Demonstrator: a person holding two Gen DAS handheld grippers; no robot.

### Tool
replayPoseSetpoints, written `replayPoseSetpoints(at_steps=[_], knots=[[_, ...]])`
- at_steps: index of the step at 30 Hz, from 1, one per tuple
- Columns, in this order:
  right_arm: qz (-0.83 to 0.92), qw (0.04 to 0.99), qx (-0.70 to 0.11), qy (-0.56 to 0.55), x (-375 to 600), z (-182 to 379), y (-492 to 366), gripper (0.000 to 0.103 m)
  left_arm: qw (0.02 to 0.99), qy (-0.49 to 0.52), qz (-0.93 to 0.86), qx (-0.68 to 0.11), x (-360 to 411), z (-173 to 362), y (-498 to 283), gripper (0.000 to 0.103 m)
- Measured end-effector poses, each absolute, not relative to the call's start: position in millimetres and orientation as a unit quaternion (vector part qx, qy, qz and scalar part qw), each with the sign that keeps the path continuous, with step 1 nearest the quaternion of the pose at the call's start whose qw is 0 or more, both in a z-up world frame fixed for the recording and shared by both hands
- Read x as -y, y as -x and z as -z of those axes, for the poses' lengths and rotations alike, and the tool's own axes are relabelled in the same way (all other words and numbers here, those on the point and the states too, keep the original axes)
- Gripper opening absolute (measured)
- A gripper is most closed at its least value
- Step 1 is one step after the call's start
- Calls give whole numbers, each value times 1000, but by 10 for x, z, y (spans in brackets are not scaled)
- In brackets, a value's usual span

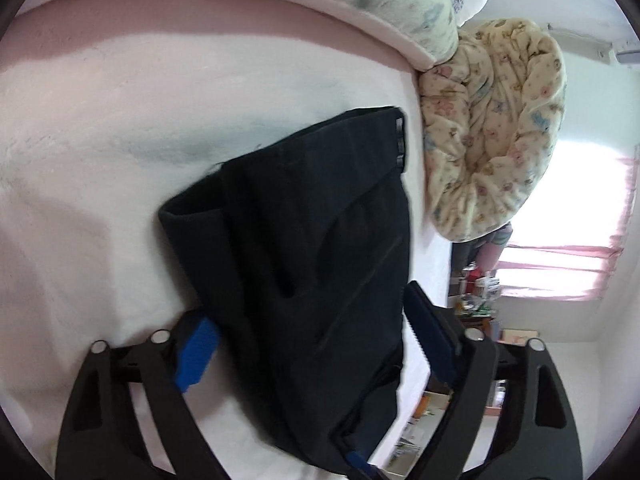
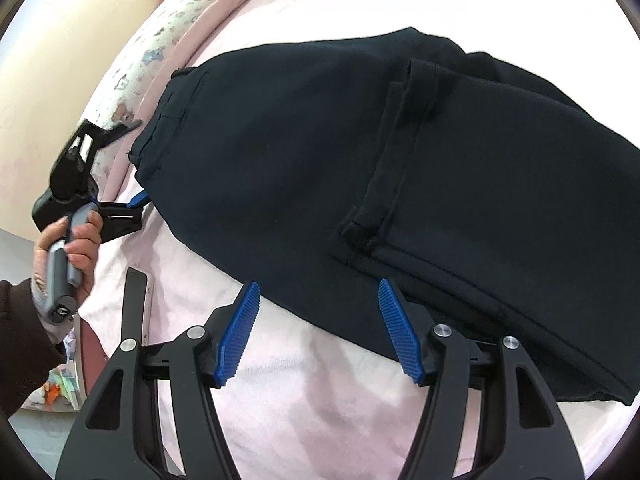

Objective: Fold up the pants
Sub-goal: 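Grasp the trouser waistband end with the left gripper, then lift the waistband with the left gripper and fold it over the legs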

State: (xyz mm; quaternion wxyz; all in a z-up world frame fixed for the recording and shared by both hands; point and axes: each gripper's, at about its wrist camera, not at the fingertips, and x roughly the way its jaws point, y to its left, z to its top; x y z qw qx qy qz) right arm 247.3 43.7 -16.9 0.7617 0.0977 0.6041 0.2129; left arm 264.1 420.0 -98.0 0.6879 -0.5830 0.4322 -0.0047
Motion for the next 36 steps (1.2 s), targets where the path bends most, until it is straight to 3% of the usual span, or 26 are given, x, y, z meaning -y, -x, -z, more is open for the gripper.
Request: replayPoseSetpoints(at_steps=[5, 7, 9, 10, 11, 13, 16, 18, 21, 32, 36], knots=[[-215, 754, -612, -102, -458, 217, -2462, 64, 695, 576, -38, -429, -4099, 928, -2671, 83], [-215, 752, -614, -108, -465, 222, -2460, 64, 694, 587, -11, -416, -4087, 882, -2659, 64], [-216, 752, -613, -110, -478, 234, -2460, 65, 696, 599, 32, -396, -4072, 829, -2611, 33], [-214, 752, -614, -109, -485, 245, -2464, 65, 703, 591, 54, -392, -4058, 808, -2594, 28], [-213, 752, -614, -109, -486, 254, -2469, 65, 709, 580, 59, -397, -4054, 814, -2591, 28], [-211, 751, -615, -113, -493, 262, -2480, 65, 704, 564, 14, -431, -4100, 931, -2595, 39], [-213, 753, -613, -113, -480, 239, -2492, 65, 673, 596, -4, -438, -4154, 1109, -2598, 45], [-213, 752, -614, -110, -468, 241, -2493, 65, 687, 580, -8, -439, -4081, 1034, -2652, 59], [-207, 750, -618, -113, -436, 279, -2506, 65, 697, 559, 3, -450, -3941, 960, -2804, 60], [-202, 746, -622, -128, -342, 318, -2476, 65, 688, 586, -1, -428, -3958, 1042, -2773, 25], [-200, 747, -621, -131, -294, 306, -2465, 71, 712, 569, 17, -411, -3908, 890, -2764, 16]])
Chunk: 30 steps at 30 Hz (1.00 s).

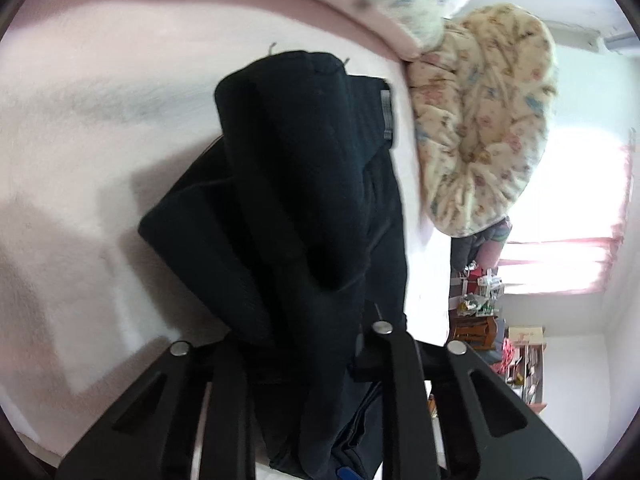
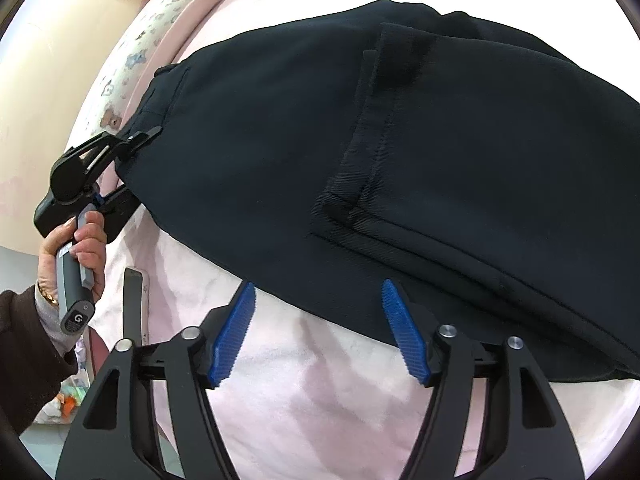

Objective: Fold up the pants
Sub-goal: 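Lift the waistband with the left gripper and fold it over the legs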

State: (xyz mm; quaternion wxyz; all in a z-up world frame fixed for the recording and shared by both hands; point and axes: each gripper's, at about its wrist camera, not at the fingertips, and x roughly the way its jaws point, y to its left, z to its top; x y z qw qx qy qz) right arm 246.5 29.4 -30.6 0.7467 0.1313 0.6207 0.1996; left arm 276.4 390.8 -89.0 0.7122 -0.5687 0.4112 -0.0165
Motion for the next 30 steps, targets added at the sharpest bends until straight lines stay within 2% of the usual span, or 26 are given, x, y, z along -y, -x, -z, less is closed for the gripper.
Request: replayPoseSetpoints(at_steps=[10, 17, 24, 30], knots=[[-174, 753, -612, -168, 73, 262, -2383, 71, 805, 447, 89, -380, -3504, 94, -2845, 14], [-148, 760, -602, -198, 451, 240, -2199, 71, 830, 404, 149, -355, -3045, -429, -2855, 14], [-113, 760, -598, -228, 983, 252, -1948, 71, 838, 336, 244, -355, -2077, -909, -2820, 14], [-80, 763, -591, -250, 1426, 228, -1698, 71, 815, 288, 297, -406, -1112, -912, -2842, 14]])
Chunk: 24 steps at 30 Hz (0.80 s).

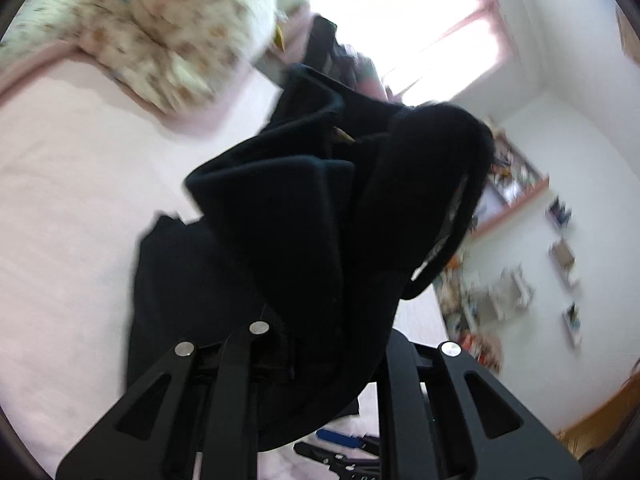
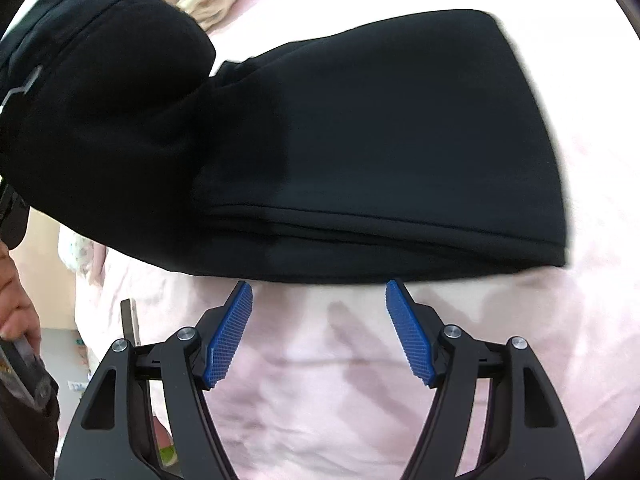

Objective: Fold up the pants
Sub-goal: 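Lift the waistband with the left gripper and fold it over the legs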

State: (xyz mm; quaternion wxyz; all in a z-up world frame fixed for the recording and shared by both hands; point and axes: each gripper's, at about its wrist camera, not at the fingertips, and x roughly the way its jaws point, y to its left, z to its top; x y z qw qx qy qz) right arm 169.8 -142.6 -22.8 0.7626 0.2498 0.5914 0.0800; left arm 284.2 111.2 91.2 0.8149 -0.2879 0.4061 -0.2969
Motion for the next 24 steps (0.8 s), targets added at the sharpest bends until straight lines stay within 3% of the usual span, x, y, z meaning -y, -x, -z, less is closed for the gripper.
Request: replayPoseSetpoints(at_steps=[8, 17, 24], knots=[[-24, 763, -580, -284, 2170, 246, -1278, 71, 795, 217, 296, -482, -80, -578, -2705, 14], [13, 760, -573, -306, 2723, 270, -871, 71, 799, 59, 251, -543, 814, -243, -2703, 16], [23, 760, -568, -314, 3079, 232, -727, 71, 805, -100, 199, -550, 1262, -144, -2481, 31]])
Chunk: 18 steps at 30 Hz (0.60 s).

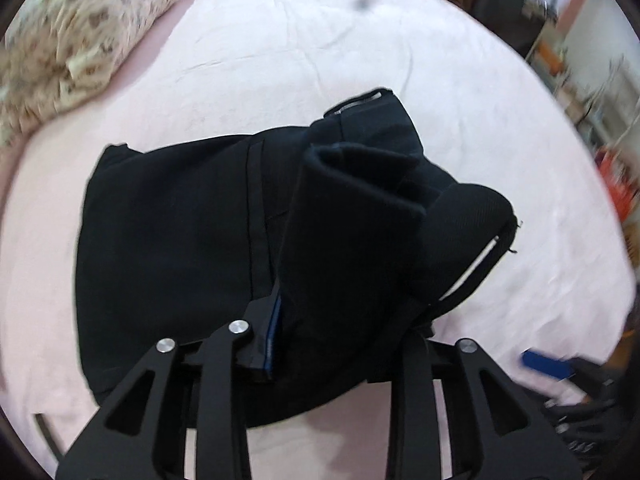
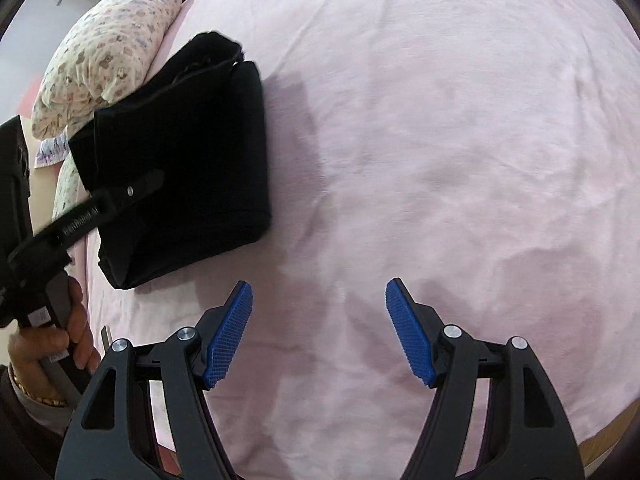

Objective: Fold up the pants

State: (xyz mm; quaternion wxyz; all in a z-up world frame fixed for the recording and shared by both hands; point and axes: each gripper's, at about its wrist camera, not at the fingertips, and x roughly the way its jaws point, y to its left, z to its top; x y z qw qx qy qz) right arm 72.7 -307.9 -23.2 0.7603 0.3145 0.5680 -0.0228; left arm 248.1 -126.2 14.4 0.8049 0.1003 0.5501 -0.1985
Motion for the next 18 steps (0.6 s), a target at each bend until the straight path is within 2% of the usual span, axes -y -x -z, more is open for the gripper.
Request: replayPoseSetpoints(at_steps=[1, 4, 5, 8, 11, 15, 18], knots=[[24, 760, -567, -315, 3063, 238, -728, 71, 807, -112, 190, -547, 1279, -146, -2440, 32], [23, 762, -566, -313, 3102, 217, -706, 71, 807, -104, 190, -549, 1227, -170, -2321, 74], [24, 762, -567, -312, 3075, 216, -715, 71, 813, -99, 199, -538, 1248, -235, -2237, 92], [30, 761, -565, -318, 3134, 209, -717, 71, 830, -116, 252, -484, 1352, -407, -1996, 101], [45, 768, -555, -315, 3189, 150, -714, 71, 832, -112, 290, -460, 1392, -570, -1853, 101], [47, 790, -527, -310, 3237, -29, -769, 71, 830, -28, 272, -486, 951, -585, -1995, 101], [18, 811, -504, -297, 3117, -186, -951, 67, 823, 31, 238, -515, 572, -498, -2087, 101]])
